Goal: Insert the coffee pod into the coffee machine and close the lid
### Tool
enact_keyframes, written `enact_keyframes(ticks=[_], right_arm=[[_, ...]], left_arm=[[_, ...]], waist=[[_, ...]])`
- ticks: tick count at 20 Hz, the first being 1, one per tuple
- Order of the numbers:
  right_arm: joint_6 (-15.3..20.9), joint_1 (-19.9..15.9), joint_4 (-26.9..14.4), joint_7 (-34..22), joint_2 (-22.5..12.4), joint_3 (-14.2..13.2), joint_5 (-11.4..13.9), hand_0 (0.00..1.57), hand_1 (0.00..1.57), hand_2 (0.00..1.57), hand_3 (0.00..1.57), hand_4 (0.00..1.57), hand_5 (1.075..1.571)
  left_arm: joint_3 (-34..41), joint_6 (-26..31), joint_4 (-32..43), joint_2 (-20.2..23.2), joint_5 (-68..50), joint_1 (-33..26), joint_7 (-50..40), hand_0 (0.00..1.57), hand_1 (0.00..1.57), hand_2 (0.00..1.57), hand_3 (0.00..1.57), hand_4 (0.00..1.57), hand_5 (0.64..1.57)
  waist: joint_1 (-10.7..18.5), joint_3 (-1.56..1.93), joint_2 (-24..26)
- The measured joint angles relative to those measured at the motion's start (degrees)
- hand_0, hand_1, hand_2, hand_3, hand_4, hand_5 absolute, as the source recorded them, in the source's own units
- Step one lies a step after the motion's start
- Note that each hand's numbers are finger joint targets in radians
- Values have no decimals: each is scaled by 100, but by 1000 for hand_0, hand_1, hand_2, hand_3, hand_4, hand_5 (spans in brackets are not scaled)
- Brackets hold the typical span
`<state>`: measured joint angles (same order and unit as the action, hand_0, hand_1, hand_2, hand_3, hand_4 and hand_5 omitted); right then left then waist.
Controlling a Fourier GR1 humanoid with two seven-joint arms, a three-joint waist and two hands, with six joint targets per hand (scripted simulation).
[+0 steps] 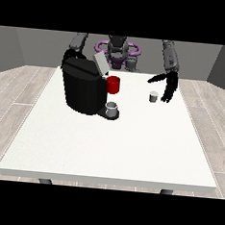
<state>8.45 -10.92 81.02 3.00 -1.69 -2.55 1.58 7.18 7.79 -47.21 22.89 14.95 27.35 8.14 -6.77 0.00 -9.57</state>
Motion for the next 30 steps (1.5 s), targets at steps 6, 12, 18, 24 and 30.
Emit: enact_keyframes(ticks=[6, 12, 18, 24, 30], right_arm=[[-1, -96, 90, -167, 24, 64, -8, 0, 0, 0, 0, 434, 1571], [-55, -20, 55, -97, -17, 71, -52, 0, 0, 0, 0, 491, 1571], [-7, -133, 130, -194, 20, 60, -101, 0, 0, 0, 0, 505, 1571], [-30, -103, 217, -89, 18, 76, -204, 0, 0, 0, 0, 426, 1571], [34, -137, 174, -87, 11, 95, -229, 0, 0, 0, 0, 445, 1571]], left_arm=[[-94, -195, 541, 132, 419, 167, 211, 580, 580, 719, 472, 0, 1571], [-324, -489, 831, 172, 924, 173, 393, 645, 645, 788, 527, 0, 1571], [-333, -1095, 1083, 91, 1259, 346, 701, 775, 775, 917, 692, 351, 1571], [-227, -1592, 1386, 128, 1458, 554, 1050, 987, 987, 1095, 867, 286, 1571], [-391, -1674, 1605, 210, 1829, 716, 977, 1174, 1174, 1286, 1183, 412, 1571]], waist=[[-103, -2, -79], [-135, -1, -59], [-183, -2, -136], [-271, 8, -308], [-281, 12, -292]])
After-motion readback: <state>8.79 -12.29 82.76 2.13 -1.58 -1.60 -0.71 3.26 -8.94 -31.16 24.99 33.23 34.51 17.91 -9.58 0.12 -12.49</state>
